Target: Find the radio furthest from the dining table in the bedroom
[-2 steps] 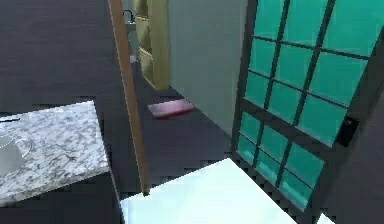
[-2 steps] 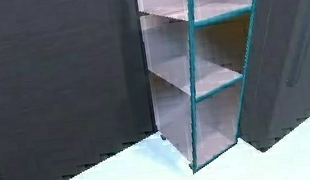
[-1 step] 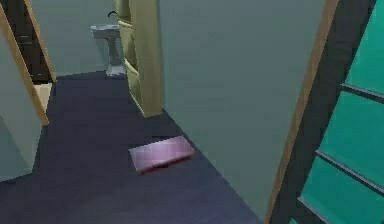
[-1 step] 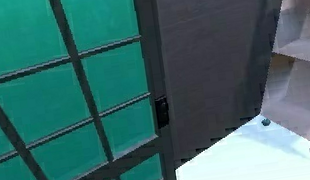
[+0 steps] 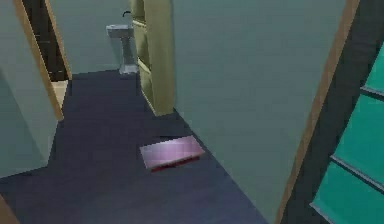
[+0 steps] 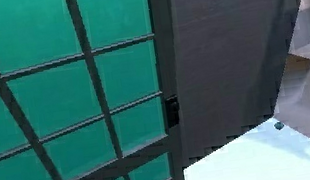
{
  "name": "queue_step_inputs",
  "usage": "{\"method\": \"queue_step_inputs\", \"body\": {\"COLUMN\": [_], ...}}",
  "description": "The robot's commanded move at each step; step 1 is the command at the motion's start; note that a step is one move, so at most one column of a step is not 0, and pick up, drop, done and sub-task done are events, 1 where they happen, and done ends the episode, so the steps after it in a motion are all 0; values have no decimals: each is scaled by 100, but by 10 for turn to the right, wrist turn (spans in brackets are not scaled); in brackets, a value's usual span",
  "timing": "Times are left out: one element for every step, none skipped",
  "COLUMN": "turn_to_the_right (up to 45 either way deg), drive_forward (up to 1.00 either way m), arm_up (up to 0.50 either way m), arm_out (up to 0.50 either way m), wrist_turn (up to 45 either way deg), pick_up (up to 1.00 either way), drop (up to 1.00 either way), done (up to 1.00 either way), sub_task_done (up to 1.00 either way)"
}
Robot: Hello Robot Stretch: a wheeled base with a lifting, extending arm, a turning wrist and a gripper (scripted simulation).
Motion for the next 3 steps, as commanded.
{"method": "queue_step_inputs", "body": {"turn_to_the_right": [0,-300,0], "drive_forward": [20,0,100], "arm_up": [0,0,0], "arm_out": [0,0,0], "wrist_turn": [0,0,0], "pick_up": [0,0,0], "drop": [0,0,0], "done": [0,0,0], "sub_task_done": [0,0,0]}}
